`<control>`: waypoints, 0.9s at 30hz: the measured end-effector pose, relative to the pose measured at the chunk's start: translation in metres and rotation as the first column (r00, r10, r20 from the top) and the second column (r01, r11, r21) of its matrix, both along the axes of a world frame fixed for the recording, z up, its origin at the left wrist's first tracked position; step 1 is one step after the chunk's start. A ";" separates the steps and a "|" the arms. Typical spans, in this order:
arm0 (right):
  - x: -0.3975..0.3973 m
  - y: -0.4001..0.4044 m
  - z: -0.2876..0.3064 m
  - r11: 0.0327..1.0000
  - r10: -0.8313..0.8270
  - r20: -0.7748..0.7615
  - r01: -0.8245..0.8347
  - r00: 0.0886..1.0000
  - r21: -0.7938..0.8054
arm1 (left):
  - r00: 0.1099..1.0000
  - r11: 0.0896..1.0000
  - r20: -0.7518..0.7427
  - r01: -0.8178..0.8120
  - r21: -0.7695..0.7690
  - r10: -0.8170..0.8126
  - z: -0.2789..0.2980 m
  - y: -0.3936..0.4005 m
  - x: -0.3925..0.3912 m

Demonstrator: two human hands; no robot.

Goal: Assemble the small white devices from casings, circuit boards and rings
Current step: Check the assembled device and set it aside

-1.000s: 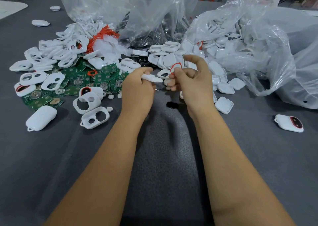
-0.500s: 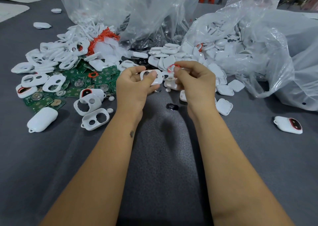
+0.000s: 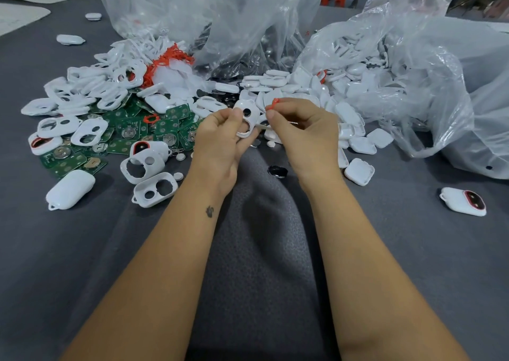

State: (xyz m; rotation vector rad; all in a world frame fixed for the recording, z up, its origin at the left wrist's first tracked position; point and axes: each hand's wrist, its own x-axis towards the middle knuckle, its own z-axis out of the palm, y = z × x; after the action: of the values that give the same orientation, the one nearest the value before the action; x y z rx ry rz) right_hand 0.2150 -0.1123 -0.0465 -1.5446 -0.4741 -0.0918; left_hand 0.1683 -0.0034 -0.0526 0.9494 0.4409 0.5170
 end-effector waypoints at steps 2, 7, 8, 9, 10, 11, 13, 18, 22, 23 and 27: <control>-0.002 0.001 0.000 1.000 0.002 -0.008 -0.002 1.000 0.004 | 1.000 0.999 0.021 0.019 -0.031 -0.019 -0.001 -0.001 0.001; -0.002 0.000 0.007 0.931 0.225 -0.236 -0.136 0.945 0.339 | 1.000 1.000 -0.006 -0.005 0.022 0.005 -0.004 0.002 0.003; -0.001 -0.001 0.009 0.888 0.307 -0.281 -0.168 0.909 0.428 | 1.000 1.000 -0.001 -0.014 0.020 0.014 -0.004 0.002 0.003; 0.000 -0.002 0.010 0.841 0.391 -0.311 -0.198 0.866 0.504 | 1.000 1.000 0.011 -0.015 0.004 0.015 -0.004 0.002 0.003; 0.001 -0.004 0.011 0.799 0.461 -0.330 -0.224 0.824 0.558 | 1.000 1.000 0.028 -0.008 -0.021 0.009 -0.003 0.002 0.002; 0.001 -0.006 0.011 0.767 0.515 -0.344 -0.243 0.785 0.593 | 0.999 0.999 0.049 0.005 -0.050 -0.002 -0.003 0.002 0.001; 0.001 -0.008 0.011 0.719 0.589 -0.359 -0.267 0.724 0.641 | 0.995 0.995 0.091 0.040 -0.092 -0.031 -0.002 0.002 -0.001; 0.001 -0.007 0.011 0.688 0.637 -0.392 -0.260 0.664 0.677 | 0.986 0.989 0.145 0.093 -0.112 -0.077 -0.001 0.002 -0.003; 0.001 -0.001 0.007 0.846 0.419 -0.330 -0.232 0.846 0.480 | 0.980 0.986 0.167 0.126 -0.108 -0.107 -0.001 0.001 -0.003; 0.000 0.001 0.006 0.905 0.322 -0.274 -0.210 0.906 0.371 | 0.981 0.988 0.170 0.113 -0.104 -0.095 -0.001 0.000 -0.002; -0.003 0.007 0.002 0.978 0.172 -0.118 -0.155 0.978 0.141 | 0.979 0.995 0.191 0.084 -0.049 -0.073 -0.003 0.000 0.001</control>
State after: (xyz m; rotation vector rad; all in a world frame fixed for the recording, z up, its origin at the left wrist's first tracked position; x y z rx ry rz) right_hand 0.2115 -0.1057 -0.0446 -1.3681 -0.4809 0.1031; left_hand 0.1691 -0.0034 -0.0557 0.8504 0.2450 0.5145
